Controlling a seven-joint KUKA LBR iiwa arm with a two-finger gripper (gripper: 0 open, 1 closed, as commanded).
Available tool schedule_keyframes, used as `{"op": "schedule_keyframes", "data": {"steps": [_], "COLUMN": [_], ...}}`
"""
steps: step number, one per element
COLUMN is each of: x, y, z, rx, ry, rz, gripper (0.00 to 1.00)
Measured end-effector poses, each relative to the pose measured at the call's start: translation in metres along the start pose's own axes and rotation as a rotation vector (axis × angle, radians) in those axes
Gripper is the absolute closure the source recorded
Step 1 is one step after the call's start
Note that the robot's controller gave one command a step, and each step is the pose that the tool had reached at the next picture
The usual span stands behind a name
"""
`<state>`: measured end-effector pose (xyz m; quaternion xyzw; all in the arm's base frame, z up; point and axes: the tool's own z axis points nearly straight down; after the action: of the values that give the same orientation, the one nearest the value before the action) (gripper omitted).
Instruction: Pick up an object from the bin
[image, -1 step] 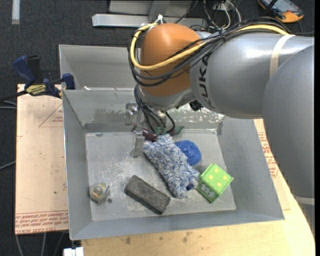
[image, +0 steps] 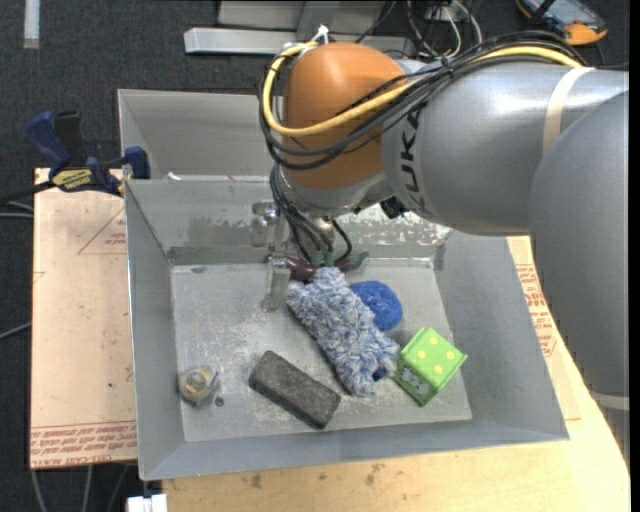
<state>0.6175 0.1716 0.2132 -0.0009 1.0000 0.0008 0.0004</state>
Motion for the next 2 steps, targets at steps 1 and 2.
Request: {"op": "schedule_keyframes", "data": {"steps": [1, 2], "x": [-0.007, 0.001], "y": [-0.019, -0.068], "z": [0.027, 0.041], "rx": [-0.002, 0.0], "ry": [-0.007, 0.004], "rz": [-0.079, -0.214], "gripper": [0.0, 0.0]}}
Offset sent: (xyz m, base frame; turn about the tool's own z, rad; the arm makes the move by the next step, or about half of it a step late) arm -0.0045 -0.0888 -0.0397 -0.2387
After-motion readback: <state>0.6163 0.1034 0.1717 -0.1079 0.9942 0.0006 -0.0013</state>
